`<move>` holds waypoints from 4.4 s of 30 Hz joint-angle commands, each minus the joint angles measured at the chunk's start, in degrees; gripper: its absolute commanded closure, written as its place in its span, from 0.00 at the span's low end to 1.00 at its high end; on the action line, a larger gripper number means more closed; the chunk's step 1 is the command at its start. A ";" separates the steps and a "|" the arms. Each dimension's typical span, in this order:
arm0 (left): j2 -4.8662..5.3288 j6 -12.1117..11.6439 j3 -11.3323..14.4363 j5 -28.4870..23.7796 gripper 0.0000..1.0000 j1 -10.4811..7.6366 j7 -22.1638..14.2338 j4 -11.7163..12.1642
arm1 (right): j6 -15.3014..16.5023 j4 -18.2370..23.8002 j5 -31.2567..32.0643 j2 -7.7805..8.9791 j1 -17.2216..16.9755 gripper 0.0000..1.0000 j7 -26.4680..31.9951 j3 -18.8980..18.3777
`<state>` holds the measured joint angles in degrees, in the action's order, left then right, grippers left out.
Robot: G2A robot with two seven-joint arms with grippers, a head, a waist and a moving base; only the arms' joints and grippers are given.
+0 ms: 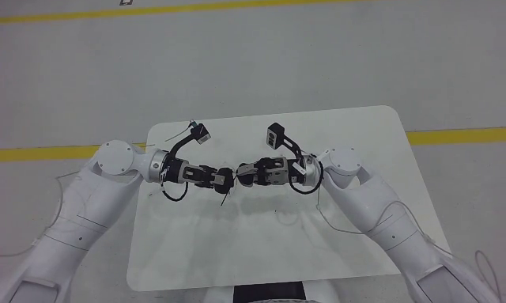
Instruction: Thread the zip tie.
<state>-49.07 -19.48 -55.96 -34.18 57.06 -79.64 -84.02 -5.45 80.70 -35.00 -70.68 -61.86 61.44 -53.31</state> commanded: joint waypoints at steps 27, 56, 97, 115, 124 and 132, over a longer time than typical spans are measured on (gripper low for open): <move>0.00 0.00 0.00 0.00 0.47 0.00 0.00 0.00 | -0.01 0.07 -1.47 -0.02 -1.08 1.00 -4.55 -1.26; -2.43 0.00 -13.32 -7.29 0.00 12.47 11.45 -2.94 | 5.09 3.85 -12.19 -0.45 -9.00 1.00 -20.82 -7.03; -7.99 0.07 -11.73 -8.69 0.00 14.73 22.73 -0.32 | 9.18 8.92 -12.38 -2.96 -13.74 1.00 -38.35 -2.89; -8.86 0.23 -9.38 -6.76 0.00 14.09 28.01 -0.20 | 12.48 10.01 -9.92 -4.18 -15.08 1.00 -43.42 -0.56; -9.02 1.17 -8.96 -6.95 0.00 14.48 28.70 -1.23 | 11.96 10.85 -7.52 -4.35 -15.49 1.00 -45.26 -0.76; -9.01 1.76 -9.15 -5.28 0.00 15.12 30.64 -2.24 | 10.76 11.79 -4.28 -4.23 -15.87 1.00 -45.15 -1.36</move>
<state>-58.11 -17.77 -65.02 -39.65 72.07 -48.98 -86.19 5.56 92.43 -39.90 -74.95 -77.71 16.36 -54.58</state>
